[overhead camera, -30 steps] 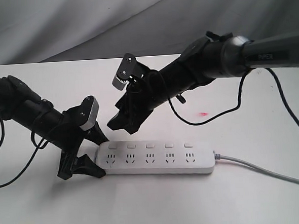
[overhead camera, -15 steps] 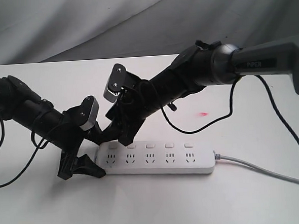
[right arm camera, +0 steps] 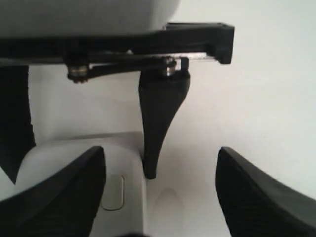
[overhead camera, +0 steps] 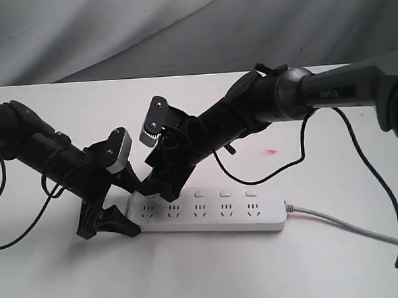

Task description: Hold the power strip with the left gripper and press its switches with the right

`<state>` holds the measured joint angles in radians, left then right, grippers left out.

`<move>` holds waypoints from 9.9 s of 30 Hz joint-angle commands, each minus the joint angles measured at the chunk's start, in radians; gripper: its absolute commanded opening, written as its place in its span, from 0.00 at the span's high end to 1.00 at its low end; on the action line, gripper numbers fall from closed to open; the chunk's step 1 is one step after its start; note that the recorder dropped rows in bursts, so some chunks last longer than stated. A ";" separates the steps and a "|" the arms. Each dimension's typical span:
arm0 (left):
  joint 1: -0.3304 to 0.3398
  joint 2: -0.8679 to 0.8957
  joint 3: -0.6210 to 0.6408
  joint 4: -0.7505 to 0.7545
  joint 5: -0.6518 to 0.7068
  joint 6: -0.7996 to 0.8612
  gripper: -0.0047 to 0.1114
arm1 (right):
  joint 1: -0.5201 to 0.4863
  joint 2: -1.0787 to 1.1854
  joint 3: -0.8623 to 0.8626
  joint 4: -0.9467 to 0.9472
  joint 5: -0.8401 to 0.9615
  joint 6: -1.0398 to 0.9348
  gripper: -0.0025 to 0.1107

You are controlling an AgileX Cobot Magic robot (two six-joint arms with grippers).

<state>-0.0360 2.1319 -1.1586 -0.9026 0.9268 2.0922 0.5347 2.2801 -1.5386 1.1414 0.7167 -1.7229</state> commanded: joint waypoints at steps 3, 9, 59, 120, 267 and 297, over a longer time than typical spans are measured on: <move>-0.003 0.004 -0.003 0.000 0.014 0.000 0.56 | 0.002 -0.007 0.006 0.025 0.008 0.000 0.45; -0.003 0.004 -0.003 0.000 0.014 0.000 0.56 | 0.002 -0.022 0.006 0.022 0.004 0.000 0.45; -0.003 0.004 -0.003 0.000 0.023 0.000 0.56 | -0.095 -0.115 0.006 -0.228 0.108 0.257 0.47; -0.003 0.004 -0.003 -0.004 0.024 0.000 0.56 | -0.112 -0.197 0.072 -0.461 0.099 0.415 0.47; -0.003 0.004 -0.003 -0.006 0.023 0.000 0.56 | -0.219 -0.186 0.246 -0.290 0.062 0.296 0.49; -0.003 0.004 -0.003 -0.006 0.023 0.000 0.56 | -0.217 -0.291 0.286 -0.316 0.004 0.310 0.49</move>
<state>-0.0360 2.1319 -1.1586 -0.9007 0.9378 2.0997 0.3174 2.0604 -1.2424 0.8274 0.7312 -1.4108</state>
